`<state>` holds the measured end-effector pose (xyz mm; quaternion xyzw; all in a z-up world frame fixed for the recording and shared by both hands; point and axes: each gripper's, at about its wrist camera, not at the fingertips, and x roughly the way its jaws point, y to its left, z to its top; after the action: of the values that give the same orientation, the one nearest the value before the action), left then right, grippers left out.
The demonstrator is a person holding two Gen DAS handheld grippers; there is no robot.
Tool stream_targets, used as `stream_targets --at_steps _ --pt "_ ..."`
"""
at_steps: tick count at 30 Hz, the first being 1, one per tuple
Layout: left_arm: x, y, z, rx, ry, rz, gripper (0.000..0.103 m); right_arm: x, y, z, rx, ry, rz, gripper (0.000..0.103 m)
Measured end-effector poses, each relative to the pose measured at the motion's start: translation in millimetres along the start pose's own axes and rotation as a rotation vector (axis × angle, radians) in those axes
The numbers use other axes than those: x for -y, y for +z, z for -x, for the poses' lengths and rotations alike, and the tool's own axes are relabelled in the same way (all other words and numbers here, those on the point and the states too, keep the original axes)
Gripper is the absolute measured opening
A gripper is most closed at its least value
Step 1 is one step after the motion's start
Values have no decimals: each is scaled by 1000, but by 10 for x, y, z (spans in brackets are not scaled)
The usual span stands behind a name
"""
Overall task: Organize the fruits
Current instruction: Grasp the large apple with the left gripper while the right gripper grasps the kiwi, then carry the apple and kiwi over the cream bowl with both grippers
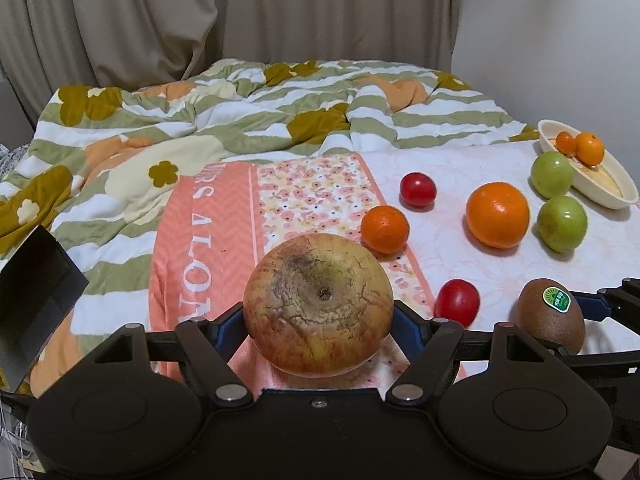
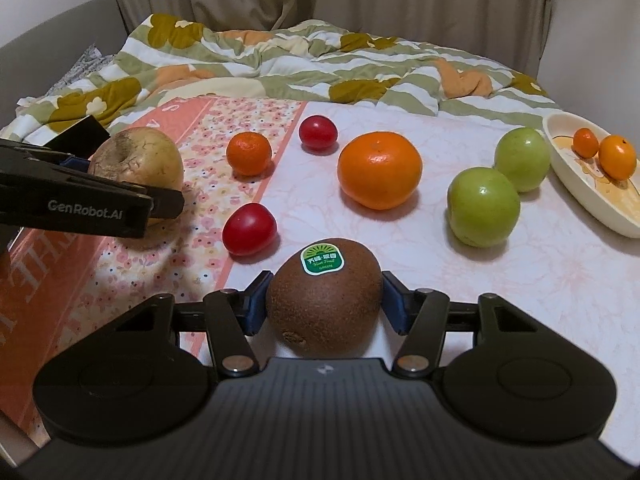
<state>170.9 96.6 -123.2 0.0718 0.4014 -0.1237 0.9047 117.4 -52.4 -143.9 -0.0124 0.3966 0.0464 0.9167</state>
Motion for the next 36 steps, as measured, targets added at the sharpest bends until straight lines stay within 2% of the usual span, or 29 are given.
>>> stream_targets --at_steps 8,18,25,36 --pt "133 19 335 45 -5 15 78 96 42 331 41 -15 -17 72" --pt "461 63 901 117 15 68 78 492 82 915 86 -13 -44 72" --pt "898 164 1264 152 63 110 78 1017 161 1316 109 21 -45 72" --pt "1737 405 1299 195 87 153 78 2030 271 1594 156 39 1 72"
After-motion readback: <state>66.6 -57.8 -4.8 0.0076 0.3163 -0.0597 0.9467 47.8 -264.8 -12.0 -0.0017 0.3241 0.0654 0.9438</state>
